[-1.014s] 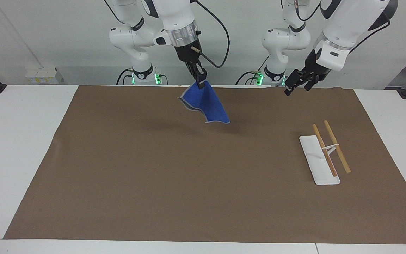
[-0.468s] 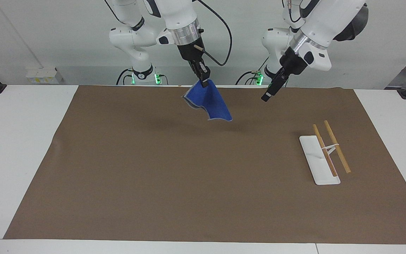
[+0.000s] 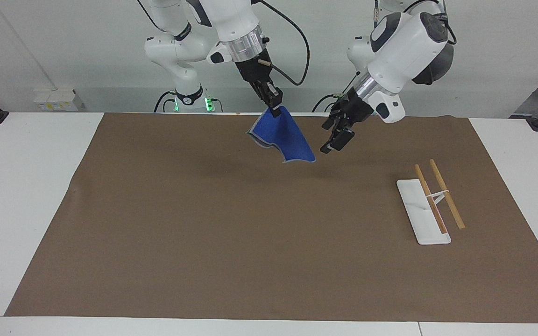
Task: Right arm passes towel to left arm to hang
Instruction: 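Hold the towel with the right gripper while the left gripper grasps it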
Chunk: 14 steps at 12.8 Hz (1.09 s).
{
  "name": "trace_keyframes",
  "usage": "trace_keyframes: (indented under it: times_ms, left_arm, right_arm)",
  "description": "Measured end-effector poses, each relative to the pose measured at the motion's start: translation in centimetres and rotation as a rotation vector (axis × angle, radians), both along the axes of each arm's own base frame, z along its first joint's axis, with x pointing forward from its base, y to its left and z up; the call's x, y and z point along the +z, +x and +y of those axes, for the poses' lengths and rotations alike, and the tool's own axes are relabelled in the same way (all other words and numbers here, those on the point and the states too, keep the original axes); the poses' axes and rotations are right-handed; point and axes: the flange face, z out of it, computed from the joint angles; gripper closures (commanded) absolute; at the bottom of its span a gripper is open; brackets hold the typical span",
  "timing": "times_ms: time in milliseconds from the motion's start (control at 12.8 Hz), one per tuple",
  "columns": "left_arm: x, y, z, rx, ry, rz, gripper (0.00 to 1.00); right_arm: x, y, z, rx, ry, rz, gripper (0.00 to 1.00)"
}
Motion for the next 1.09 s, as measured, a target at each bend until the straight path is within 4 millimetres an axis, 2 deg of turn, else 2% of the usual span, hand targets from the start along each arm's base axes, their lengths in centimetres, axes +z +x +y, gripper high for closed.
trace_keyframes:
  times_ms: [156, 546, 624, 702, 1092]
  left_arm:
    - [-0.7, -0.6, -2.2, 0.025, -0.017, 0.034, 0.00]
    - [-1.1, -2.4, -5.6, 0.068, -0.042, 0.061, 0.00]
    - [-1.4, -2.7, -6.0, 0.086, -0.041, 0.071, 0.78]
    - [-1.7, -2.9, -6.2, 0.101, -0.038, 0.083, 1.00]
    - [-2.3, -2.7, -5.9, 0.123, -0.037, 0.085, 1.00]
  right_arm:
    - [-0.1, 0.2, 0.0, -0.005, 0.005, -0.009, 1.00]
    - [-0.4, 0.5, -0.4, -0.014, 0.007, -0.014, 1.00]
    - [-0.4, 0.6, -0.4, -0.015, 0.007, -0.014, 1.00]
    - [-0.4, 0.6, -0.4, -0.015, 0.007, -0.014, 1.00]
    - [-0.5, 0.6, -0.4, -0.015, 0.007, -0.014, 1.00]
